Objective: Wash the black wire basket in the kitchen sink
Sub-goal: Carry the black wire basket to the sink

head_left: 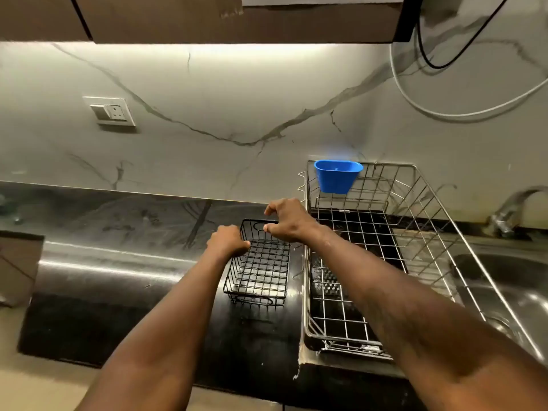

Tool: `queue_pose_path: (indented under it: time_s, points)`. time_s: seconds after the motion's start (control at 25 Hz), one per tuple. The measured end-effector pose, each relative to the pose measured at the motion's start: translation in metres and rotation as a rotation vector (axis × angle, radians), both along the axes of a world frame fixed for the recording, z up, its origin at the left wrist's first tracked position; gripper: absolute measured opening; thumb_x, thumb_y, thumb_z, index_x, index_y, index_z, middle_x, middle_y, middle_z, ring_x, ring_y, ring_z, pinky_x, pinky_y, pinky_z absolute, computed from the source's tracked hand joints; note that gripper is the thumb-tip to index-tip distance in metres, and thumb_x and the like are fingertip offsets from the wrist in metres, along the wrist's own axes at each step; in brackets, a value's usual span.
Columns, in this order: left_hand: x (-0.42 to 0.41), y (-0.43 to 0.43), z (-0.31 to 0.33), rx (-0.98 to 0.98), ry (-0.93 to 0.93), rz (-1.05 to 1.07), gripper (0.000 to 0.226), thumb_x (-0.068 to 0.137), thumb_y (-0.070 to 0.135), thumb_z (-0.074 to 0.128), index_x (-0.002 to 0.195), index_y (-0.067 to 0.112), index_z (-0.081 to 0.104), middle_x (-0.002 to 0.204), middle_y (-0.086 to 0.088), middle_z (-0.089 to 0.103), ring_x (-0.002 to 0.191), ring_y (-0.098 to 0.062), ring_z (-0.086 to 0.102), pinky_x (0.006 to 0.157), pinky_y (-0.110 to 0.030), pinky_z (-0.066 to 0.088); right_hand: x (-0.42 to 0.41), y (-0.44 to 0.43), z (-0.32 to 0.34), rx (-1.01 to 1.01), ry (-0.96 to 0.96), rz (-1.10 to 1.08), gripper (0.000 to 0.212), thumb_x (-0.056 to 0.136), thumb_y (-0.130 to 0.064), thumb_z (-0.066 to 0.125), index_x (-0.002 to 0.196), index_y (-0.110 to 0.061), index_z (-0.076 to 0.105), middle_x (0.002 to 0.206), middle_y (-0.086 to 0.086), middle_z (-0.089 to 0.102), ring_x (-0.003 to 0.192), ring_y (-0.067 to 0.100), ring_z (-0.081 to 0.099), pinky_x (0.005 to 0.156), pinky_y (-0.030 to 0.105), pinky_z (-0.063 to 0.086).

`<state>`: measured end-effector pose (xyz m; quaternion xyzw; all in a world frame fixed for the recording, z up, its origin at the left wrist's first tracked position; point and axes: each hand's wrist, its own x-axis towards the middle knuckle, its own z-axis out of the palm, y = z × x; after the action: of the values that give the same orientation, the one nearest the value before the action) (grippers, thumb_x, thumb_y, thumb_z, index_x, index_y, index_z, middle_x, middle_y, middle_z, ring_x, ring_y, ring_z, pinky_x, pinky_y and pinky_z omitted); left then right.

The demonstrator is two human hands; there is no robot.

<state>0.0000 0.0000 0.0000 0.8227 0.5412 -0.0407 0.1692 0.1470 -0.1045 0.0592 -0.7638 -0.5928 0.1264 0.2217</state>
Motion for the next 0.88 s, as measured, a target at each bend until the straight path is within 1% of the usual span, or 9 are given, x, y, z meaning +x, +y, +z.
queue_pose_path:
  time_s: [0.12, 0.24, 0.36, 0.44, 0.52, 0.6, 0.68, 0.76, 0.88]
  points:
    - [-0.009, 0.007, -0.015, -0.099, -0.007, -0.003, 0.031, 0.089, 0.037, 0.067, 0.103, 0.01, 0.058, 0.117, -0.015, 0.057, 0.096, -0.036, 0.069, 0.073, -0.045, 0.064, -0.004, 0.01, -0.008, -0.029, 0.016, -0.05, 0.041, 0.082, -0.027, 0.076, 0.12, -0.013, 0.068, 0.121, 0.007, 0.069, 0.11, 0.021, 0.064, 0.098, 0.035, 0.054]
    - [-0.015, 0.01, -0.028, -0.11, 0.01, -0.057, 0.011, 0.083, 0.012, 0.055, 0.093, 0.008, 0.056, 0.113, -0.018, 0.061, 0.091, -0.036, 0.069, 0.072, -0.042, 0.064, -0.007, 0.015, -0.016, -0.068, 0.021, -0.091, 0.04, 0.08, -0.027, 0.076, 0.118, -0.013, 0.07, 0.119, 0.006, 0.07, 0.107, 0.019, 0.065, 0.095, 0.033, 0.055]
    - [-0.015, 0.017, -0.039, -0.163, 0.039, -0.108, 0.017, 0.085, 0.009, 0.05, 0.096, 0.004, 0.061, 0.113, -0.02, 0.066, 0.092, -0.033, 0.067, 0.074, -0.034, 0.061, -0.011, 0.02, -0.024, -0.094, 0.015, -0.112, 0.039, 0.08, -0.028, 0.076, 0.117, -0.016, 0.07, 0.118, 0.004, 0.07, 0.106, 0.019, 0.065, 0.094, 0.033, 0.055]
    - [-0.013, 0.02, -0.046, -0.174, 0.015, -0.122, 0.029, 0.09, 0.01, 0.05, 0.113, -0.003, 0.061, 0.12, -0.02, 0.066, 0.109, -0.033, 0.065, 0.086, -0.032, 0.055, -0.013, 0.022, -0.027, -0.103, 0.008, -0.11, 0.037, 0.081, -0.026, 0.076, 0.116, -0.016, 0.07, 0.117, 0.003, 0.07, 0.105, 0.02, 0.065, 0.093, 0.033, 0.055]
    - [-0.015, 0.024, -0.049, -0.186, -0.049, -0.099, 0.032, 0.09, 0.009, 0.053, 0.116, -0.008, 0.06, 0.123, -0.02, 0.064, 0.116, -0.033, 0.062, 0.092, -0.033, 0.055, -0.014, 0.024, -0.03, -0.114, 0.002, -0.115, 0.036, 0.08, -0.025, 0.075, 0.115, -0.016, 0.07, 0.116, 0.003, 0.07, 0.104, 0.02, 0.065, 0.091, 0.032, 0.055]
    - [-0.026, 0.029, -0.047, -0.253, -0.119, -0.069, 0.028, 0.086, 0.003, 0.052, 0.109, -0.009, 0.062, 0.117, -0.022, 0.065, 0.108, -0.036, 0.067, 0.089, -0.04, 0.059, -0.015, 0.024, -0.032, -0.122, -0.004, -0.136, 0.035, 0.079, -0.022, 0.074, 0.113, -0.016, 0.07, 0.112, 0.003, 0.071, 0.099, 0.02, 0.066, 0.087, 0.032, 0.057]
    - [-0.04, 0.035, -0.042, -0.389, -0.234, -0.004, 0.017, 0.084, -0.005, 0.046, 0.097, -0.008, 0.057, 0.099, -0.029, 0.067, 0.087, -0.045, 0.072, 0.074, -0.054, 0.062, -0.016, 0.024, -0.034, -0.131, -0.011, -0.165, 0.03, 0.078, -0.018, 0.072, 0.109, -0.016, 0.07, 0.106, 0.003, 0.071, 0.093, 0.019, 0.067, 0.083, 0.031, 0.058]
    - [-0.054, 0.038, -0.029, -0.494, -0.343, 0.055, 0.019, 0.089, -0.008, 0.037, 0.1, -0.001, 0.051, 0.089, -0.034, 0.064, 0.073, -0.047, 0.071, 0.064, -0.062, 0.06, -0.02, 0.025, -0.035, -0.132, -0.025, -0.2, 0.025, 0.08, -0.021, 0.07, 0.105, -0.016, 0.069, 0.101, 0.003, 0.071, 0.089, 0.02, 0.066, 0.078, 0.032, 0.058]
    - [-0.067, 0.046, -0.002, -0.524, -0.423, 0.075, 0.026, 0.096, -0.007, 0.03, 0.111, 0.002, 0.049, 0.101, -0.041, 0.065, 0.076, -0.046, 0.07, 0.069, -0.061, 0.06, -0.03, 0.025, -0.031, -0.071, 0.014, -0.233, 0.03, 0.086, -0.031, 0.068, 0.111, -0.016, 0.066, 0.101, 0.003, 0.067, 0.09, 0.021, 0.061, 0.077, 0.03, 0.05]
